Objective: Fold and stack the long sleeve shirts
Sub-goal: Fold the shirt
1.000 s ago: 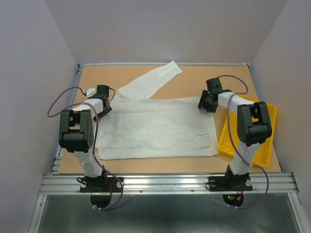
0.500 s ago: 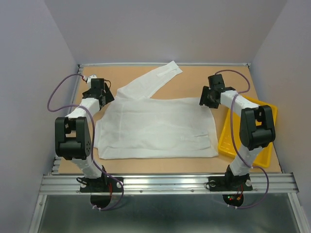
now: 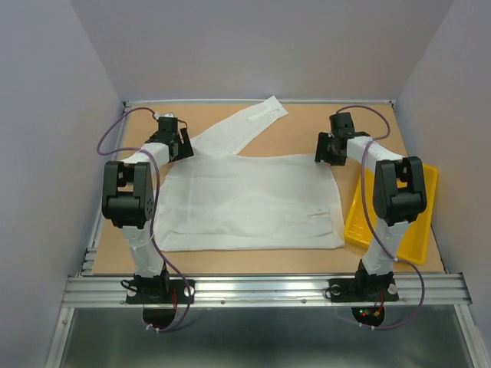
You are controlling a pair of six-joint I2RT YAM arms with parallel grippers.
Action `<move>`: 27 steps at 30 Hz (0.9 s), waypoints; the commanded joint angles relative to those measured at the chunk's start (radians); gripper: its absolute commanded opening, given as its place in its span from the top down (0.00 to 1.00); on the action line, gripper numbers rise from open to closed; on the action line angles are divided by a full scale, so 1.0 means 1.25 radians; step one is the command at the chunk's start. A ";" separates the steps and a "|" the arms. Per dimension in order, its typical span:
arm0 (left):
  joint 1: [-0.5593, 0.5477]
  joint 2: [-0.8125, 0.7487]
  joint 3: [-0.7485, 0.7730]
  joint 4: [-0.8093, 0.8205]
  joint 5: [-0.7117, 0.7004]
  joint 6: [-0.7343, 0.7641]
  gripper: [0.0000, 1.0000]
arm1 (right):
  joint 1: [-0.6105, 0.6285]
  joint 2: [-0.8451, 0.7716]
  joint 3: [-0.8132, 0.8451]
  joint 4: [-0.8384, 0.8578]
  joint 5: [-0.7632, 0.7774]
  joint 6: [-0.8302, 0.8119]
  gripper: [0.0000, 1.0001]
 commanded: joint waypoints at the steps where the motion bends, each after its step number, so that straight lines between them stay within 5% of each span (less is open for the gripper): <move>1: -0.009 0.027 0.058 -0.027 -0.001 0.022 0.14 | -0.007 0.018 0.062 0.025 -0.037 -0.034 0.38; 14: -0.018 0.113 0.102 -0.077 -0.017 0.033 0.28 | -0.038 0.051 0.083 0.045 -0.053 -0.061 0.38; 27: -0.024 0.149 0.122 -0.098 -0.019 0.041 0.46 | -0.038 0.155 0.134 0.072 -0.212 -0.179 0.39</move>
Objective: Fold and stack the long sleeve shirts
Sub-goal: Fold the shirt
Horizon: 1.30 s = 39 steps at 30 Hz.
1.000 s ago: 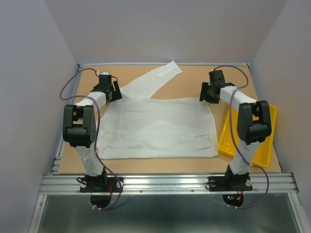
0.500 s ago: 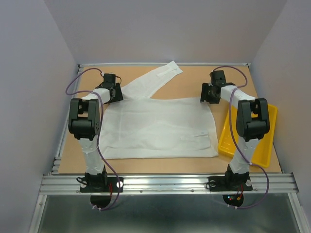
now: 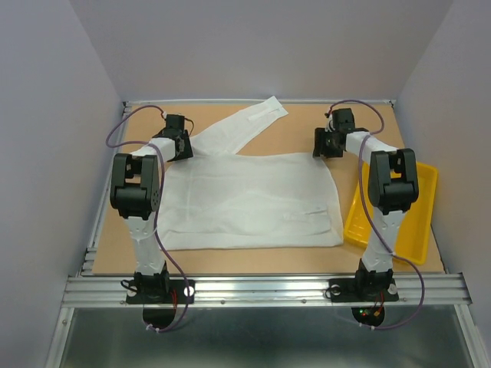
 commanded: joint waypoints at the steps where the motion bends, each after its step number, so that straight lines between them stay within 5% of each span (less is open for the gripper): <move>1: -0.004 0.029 0.014 -0.042 -0.002 0.013 0.46 | -0.003 0.037 0.042 0.020 -0.087 -0.064 0.39; 12: -0.004 0.039 0.020 -0.049 -0.006 0.019 0.60 | -0.003 0.071 0.040 0.020 -0.201 -0.153 0.49; 17: -0.004 0.040 0.025 -0.051 -0.007 0.019 0.70 | -0.001 0.068 0.037 0.019 -0.182 -0.163 0.70; 21: -0.004 0.033 0.038 -0.068 -0.004 0.020 0.83 | -0.001 0.048 0.040 0.019 -0.161 -0.170 0.99; 39: -0.004 -0.132 0.004 -0.088 -0.043 -0.005 0.91 | -0.001 -0.148 -0.036 0.022 -0.085 -0.089 0.99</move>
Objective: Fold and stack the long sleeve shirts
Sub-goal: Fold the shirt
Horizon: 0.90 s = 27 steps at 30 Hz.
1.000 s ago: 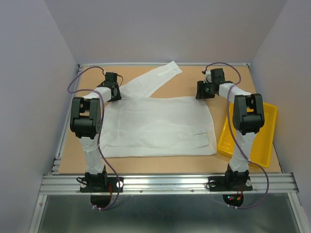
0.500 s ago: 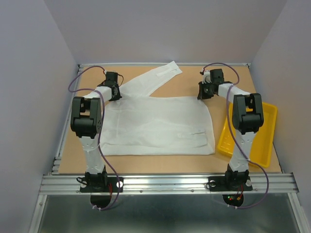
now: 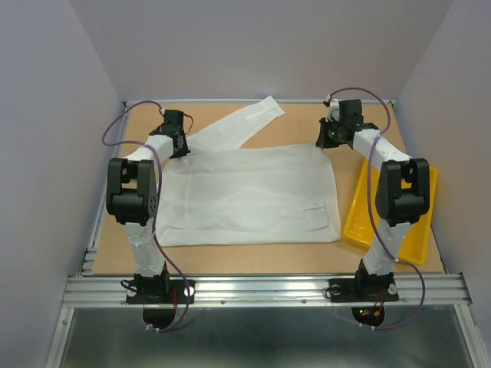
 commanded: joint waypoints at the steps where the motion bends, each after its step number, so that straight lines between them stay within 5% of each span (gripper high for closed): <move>1: 0.002 -0.098 -0.024 -0.004 -0.035 -0.006 0.90 | -0.001 -0.058 -0.040 0.014 0.032 0.052 1.00; 27: -0.027 -0.440 -0.381 0.061 -0.128 -0.208 0.82 | -0.001 -0.351 -0.375 0.108 0.099 0.331 0.99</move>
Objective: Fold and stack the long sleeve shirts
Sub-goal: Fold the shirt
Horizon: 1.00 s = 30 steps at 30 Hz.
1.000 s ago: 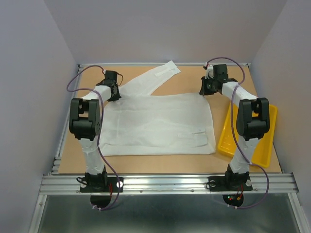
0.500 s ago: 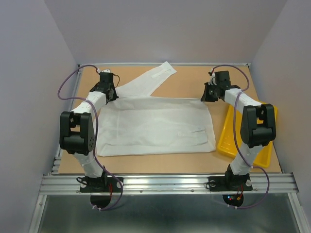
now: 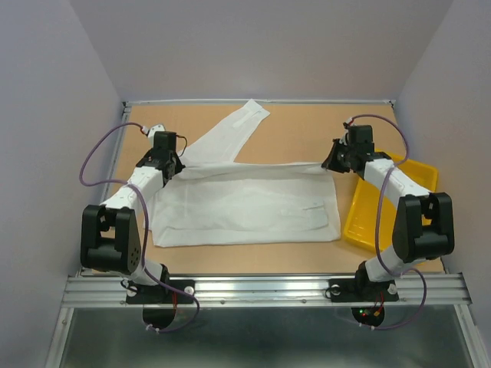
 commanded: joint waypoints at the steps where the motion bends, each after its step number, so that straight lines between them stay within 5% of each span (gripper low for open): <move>1: -0.009 -0.070 -0.068 0.002 -0.064 -0.061 0.82 | -0.003 -0.070 -0.070 0.049 0.033 0.058 0.99; 14: -0.009 -0.054 -0.163 -0.021 -0.055 -0.169 0.62 | 0.000 -0.084 -0.239 0.076 -0.041 0.129 0.89; 23: -0.009 -0.184 -0.168 -0.064 -0.064 -0.154 0.26 | -0.002 -0.160 -0.234 -0.003 -0.074 0.096 0.60; 27: -0.009 -0.237 -0.160 -0.073 -0.051 -0.137 0.05 | -0.002 -0.192 -0.179 -0.048 -0.045 0.066 0.59; 30: -0.009 -0.238 -0.148 -0.085 -0.039 -0.142 0.01 | 0.000 -0.207 -0.127 -0.051 -0.008 0.071 0.59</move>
